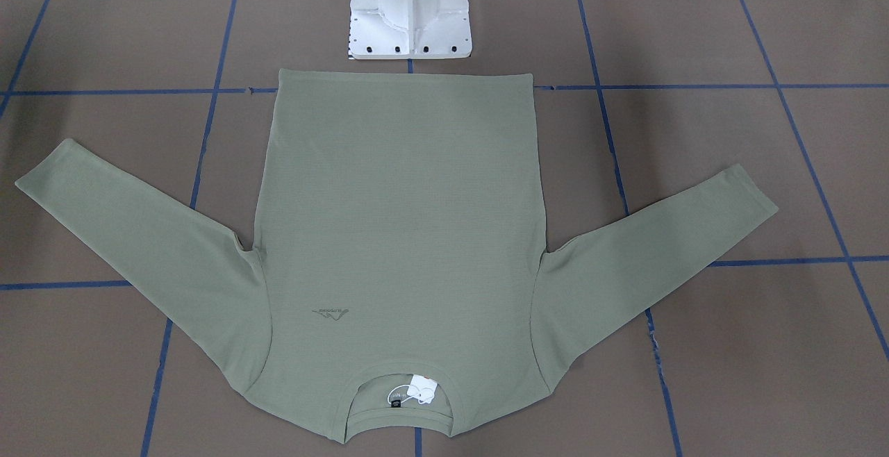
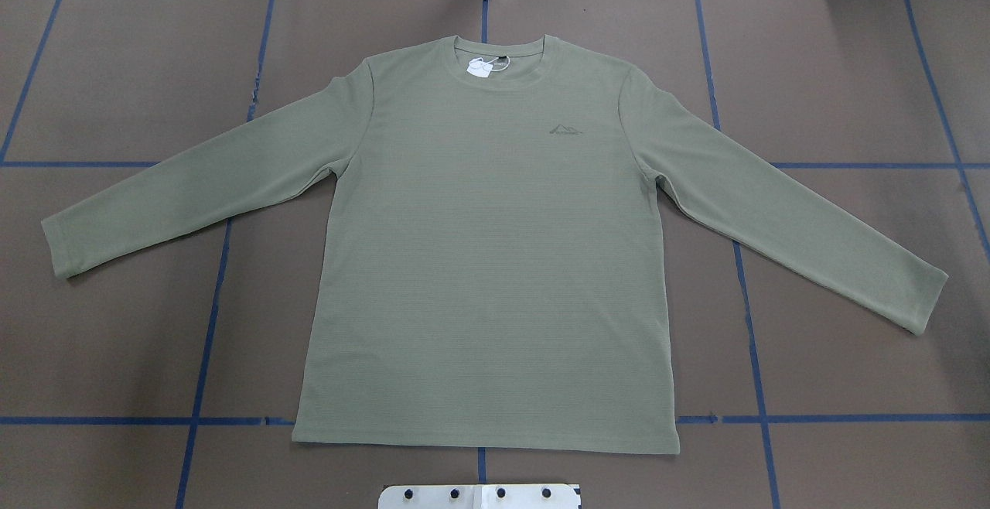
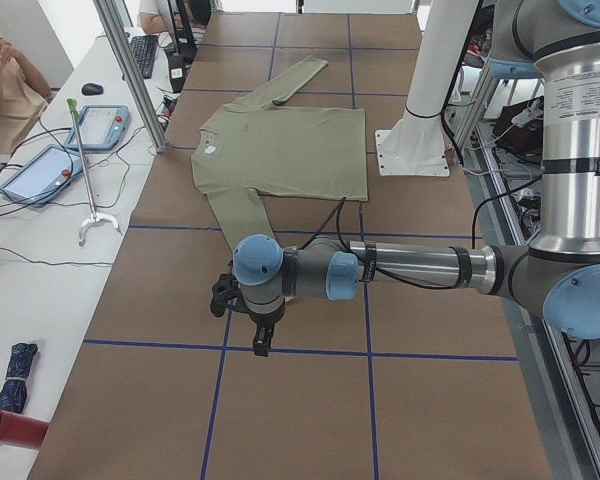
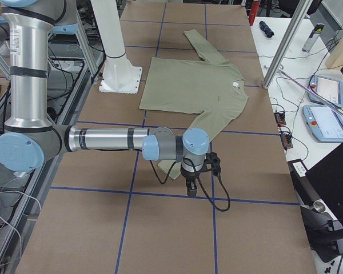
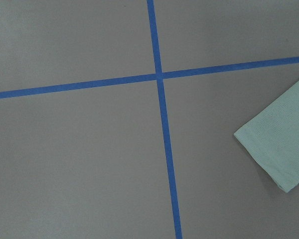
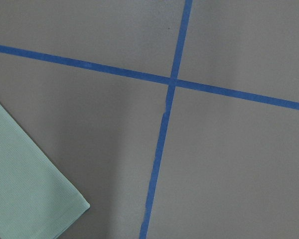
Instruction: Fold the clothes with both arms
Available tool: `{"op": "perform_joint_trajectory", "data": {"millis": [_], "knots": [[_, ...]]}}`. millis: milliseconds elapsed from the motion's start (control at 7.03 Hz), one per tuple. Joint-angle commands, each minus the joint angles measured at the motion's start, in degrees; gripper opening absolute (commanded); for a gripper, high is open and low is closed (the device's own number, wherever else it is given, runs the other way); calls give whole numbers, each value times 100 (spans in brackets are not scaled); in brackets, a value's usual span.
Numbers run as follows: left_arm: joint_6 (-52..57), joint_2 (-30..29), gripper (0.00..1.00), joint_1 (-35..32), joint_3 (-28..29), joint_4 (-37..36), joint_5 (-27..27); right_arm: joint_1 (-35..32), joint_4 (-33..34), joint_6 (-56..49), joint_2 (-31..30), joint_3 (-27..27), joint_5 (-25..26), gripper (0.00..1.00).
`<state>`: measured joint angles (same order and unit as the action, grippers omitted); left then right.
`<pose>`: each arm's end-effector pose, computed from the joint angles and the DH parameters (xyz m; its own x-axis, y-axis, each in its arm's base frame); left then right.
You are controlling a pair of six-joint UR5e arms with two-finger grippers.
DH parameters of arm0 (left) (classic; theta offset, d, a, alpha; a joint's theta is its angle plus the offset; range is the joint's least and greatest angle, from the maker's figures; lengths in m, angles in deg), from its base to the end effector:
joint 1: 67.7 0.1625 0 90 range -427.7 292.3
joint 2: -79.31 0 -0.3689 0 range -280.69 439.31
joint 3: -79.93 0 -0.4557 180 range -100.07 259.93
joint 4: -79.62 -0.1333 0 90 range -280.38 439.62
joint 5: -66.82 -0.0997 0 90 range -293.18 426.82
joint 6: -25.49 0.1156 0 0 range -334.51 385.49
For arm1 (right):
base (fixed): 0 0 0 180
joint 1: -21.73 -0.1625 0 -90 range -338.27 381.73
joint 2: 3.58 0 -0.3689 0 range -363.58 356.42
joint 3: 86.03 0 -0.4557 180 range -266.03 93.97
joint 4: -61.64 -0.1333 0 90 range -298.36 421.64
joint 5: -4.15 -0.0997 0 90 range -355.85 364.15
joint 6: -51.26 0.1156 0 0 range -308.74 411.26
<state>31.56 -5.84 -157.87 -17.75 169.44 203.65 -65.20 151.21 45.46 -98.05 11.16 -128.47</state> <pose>-0.0506 -0.5271 0.5820 0.6807 0.1371 -0.7196 -0.0694 0.9900 0.1230 0.0265 -0.5328 0.5881 0.7237 -0.1769 0.6671 0.1273 0.9842 0.1230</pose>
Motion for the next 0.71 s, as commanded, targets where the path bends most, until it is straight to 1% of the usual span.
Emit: {"op": "perform_joint_trajectory", "data": {"millis": [0,142,285,427,569], "knots": [[-19,-11,100,8,-110,-8,-16,1,0,52,42,246,-10,100],[-45,-46,100,0,-258,70,19,1,0,53,95,404,8,100],[-45,-98,100,0,-234,488,2,9,-87,62,339,414,17,100],[-62,-142,100,0,-155,1128,10,1,-227,88,507,388,8,100],[-54,-117,100,-9,-198,1882,10,1,-220,288,613,388,-27,100]]}}
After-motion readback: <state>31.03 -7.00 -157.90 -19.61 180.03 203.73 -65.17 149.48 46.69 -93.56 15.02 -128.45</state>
